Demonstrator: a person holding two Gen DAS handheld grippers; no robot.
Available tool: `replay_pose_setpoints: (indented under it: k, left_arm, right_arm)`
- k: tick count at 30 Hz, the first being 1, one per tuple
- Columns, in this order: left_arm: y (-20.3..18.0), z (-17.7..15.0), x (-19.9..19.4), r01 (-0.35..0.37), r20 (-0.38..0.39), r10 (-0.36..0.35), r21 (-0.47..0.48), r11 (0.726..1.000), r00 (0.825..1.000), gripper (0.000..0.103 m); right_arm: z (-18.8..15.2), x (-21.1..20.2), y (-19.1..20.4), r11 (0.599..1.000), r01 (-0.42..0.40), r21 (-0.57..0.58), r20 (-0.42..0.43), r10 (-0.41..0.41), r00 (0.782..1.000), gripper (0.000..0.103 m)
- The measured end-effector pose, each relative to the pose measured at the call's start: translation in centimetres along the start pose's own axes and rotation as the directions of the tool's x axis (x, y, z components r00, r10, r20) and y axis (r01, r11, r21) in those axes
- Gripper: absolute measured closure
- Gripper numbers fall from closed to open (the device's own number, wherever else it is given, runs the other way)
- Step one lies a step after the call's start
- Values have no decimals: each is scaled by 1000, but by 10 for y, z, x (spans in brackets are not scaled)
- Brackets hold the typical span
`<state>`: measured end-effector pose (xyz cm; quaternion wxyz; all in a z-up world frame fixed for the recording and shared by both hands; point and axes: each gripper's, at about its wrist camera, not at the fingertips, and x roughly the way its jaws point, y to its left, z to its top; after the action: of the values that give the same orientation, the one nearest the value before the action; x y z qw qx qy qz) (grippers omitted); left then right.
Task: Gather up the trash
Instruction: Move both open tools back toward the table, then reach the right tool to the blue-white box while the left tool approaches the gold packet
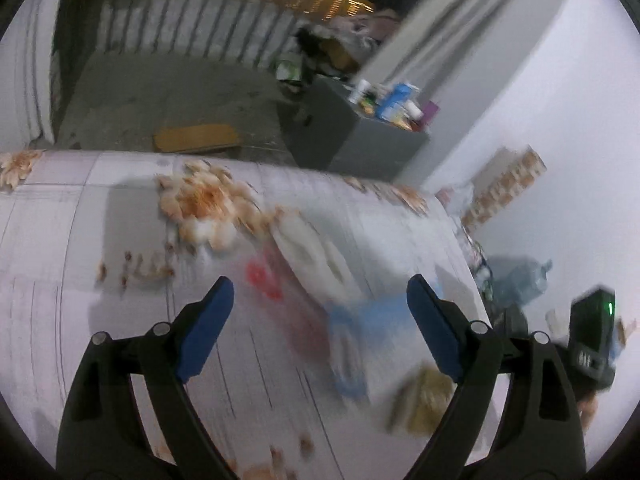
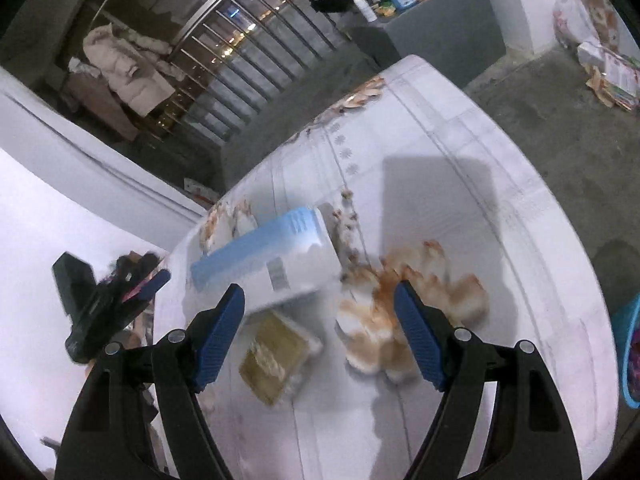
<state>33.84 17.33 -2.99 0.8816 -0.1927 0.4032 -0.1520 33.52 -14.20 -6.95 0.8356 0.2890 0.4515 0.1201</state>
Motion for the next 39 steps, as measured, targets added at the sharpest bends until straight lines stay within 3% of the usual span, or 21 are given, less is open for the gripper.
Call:
replay_pose_setpoints:
  k: [5, 10, 12, 15, 19, 24, 37, 39]
  left_arm:
    - [24, 37, 46, -49, -35, 47, -47, 998, 998, 22]
    - [34, 44, 101, -69, -118, 67, -14, 998, 991, 49]
    - [26, 41, 108, -84, -90, 89, 56, 995, 992, 58]
    - [13, 34, 115, -22, -135, 35, 95, 995, 990, 78]
    - [-10, 10, 111, 37, -188, -6, 162, 986, 982, 84]
    - [-27, -26, 97, 105, -227, -68, 154, 983, 971, 86]
    - [-59, -132, 28, 212, -268, -186, 74, 974, 945, 86]
    - [-65, -143, 15, 204, -258, -172, 100, 974, 951, 79]
  right_arm:
    - [23, 36, 2, 999, 32, 31, -4, -32, 999, 28]
    - [39, 66, 0, 998, 46, 33, -15, -45, 999, 28]
    - [41, 78, 1, 998, 52, 28, -30, -51, 998, 28]
    - [40, 88, 6, 999, 37, -14, -47, -37, 998, 29]
    - [31, 91, 15, 997, 6, -79, -88, -13, 996, 38]
    - [14, 79, 10, 994, -11, -112, -103, 0, 995, 46]
    - [-62, 9, -14, 980, -8, -200, -87, -10, 996, 46]
    - [-65, -1, -15, 980, 0, -199, -76, -16, 997, 44]
